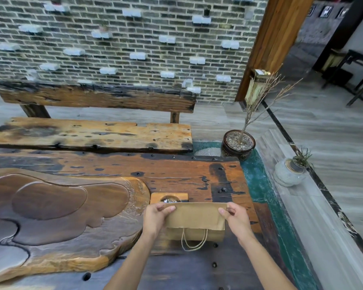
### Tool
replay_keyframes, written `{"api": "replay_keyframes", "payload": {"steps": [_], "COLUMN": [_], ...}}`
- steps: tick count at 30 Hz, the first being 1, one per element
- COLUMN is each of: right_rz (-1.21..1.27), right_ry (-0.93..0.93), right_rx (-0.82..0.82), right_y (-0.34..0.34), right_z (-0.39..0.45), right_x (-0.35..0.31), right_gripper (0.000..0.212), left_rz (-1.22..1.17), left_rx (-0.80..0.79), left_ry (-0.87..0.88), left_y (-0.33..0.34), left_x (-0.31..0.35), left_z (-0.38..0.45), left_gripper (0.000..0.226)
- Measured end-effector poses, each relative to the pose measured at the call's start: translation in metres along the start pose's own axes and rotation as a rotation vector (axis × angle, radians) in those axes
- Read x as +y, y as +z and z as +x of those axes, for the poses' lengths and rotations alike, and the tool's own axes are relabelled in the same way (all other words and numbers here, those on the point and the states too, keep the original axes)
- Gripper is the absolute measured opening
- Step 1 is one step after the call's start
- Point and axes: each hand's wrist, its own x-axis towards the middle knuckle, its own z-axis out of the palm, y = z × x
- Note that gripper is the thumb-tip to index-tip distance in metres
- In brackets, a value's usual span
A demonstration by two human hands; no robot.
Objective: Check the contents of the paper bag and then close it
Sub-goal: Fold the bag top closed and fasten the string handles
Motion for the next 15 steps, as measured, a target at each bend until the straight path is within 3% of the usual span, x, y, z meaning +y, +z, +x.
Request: {"api": "replay_keyframes", "payload": {"steps": [3, 7, 15], "right_rz": [0.036, 0.068, 0.126], "right_ry": [-0.123, -0.263, -0.499], "right_rx": [0.067, 0.150, 0.237], "right_y": [-0.016, -0.039, -0.087], "right_z": [-0.002, -0.009, -0.026], "right_x": [-0.053, -0.118, -0.217], "right_gripper": [0.020, 0.034, 0.013], "left_rz": [-0.005, 0.003, -0.029], "left_rx": [0.031, 0.075, 0.078], "left_ry": [0.135, 0.304, 0.566], "left_y": [-0.005, -0.021, -0.048], "left_x": [0.043, 0.106, 0.224], "left_z": [0.006, 0.009, -0.009], "left_gripper": [0.037, 0.016, 0.017]}}
